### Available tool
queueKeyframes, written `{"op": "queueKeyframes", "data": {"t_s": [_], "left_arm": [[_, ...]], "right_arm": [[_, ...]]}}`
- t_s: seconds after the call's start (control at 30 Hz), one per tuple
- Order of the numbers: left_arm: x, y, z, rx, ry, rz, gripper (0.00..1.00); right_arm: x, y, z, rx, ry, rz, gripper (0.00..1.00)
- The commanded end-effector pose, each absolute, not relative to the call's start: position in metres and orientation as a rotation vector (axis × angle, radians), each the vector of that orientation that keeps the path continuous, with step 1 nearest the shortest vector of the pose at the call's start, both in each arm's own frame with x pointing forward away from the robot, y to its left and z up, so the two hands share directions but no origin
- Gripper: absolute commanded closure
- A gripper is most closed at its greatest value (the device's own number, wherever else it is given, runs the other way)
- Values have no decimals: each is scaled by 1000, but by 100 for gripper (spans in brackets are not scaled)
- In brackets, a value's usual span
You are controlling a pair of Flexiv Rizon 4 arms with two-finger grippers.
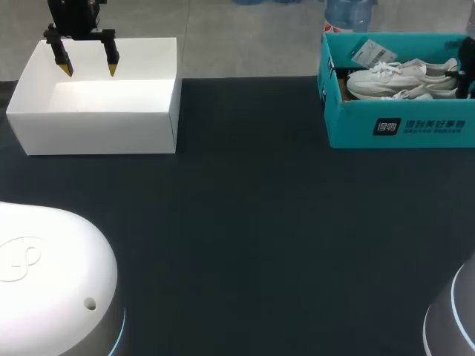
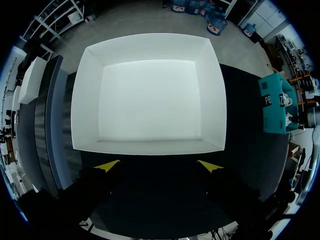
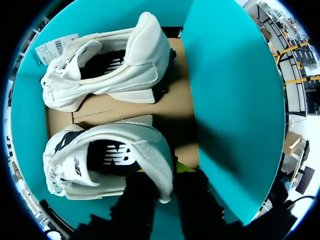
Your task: Take the shoe out of the shoebox, open the shoe tongue, remove and reinsert the insole, then place the shoe into the shoebox
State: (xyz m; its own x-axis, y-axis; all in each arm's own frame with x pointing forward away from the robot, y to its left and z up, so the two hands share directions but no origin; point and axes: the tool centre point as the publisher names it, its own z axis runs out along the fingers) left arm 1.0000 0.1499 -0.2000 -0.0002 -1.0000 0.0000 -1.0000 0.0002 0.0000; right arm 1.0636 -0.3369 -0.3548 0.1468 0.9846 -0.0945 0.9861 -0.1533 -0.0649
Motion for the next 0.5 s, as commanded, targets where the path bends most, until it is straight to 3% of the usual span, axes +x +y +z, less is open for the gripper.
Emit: {"op": "queueKeyframes", "data": {"t_s": [0.03,0.5], "left_arm": [[1000,150,-200,-2221,2222,0,0],[1000,150,-200,-2221,2222,0,0]], "right_arm": [[1064,-338,-337,2396,1995,-231,100],[1067,-334,-253,2443,1901,-184,100]]}}
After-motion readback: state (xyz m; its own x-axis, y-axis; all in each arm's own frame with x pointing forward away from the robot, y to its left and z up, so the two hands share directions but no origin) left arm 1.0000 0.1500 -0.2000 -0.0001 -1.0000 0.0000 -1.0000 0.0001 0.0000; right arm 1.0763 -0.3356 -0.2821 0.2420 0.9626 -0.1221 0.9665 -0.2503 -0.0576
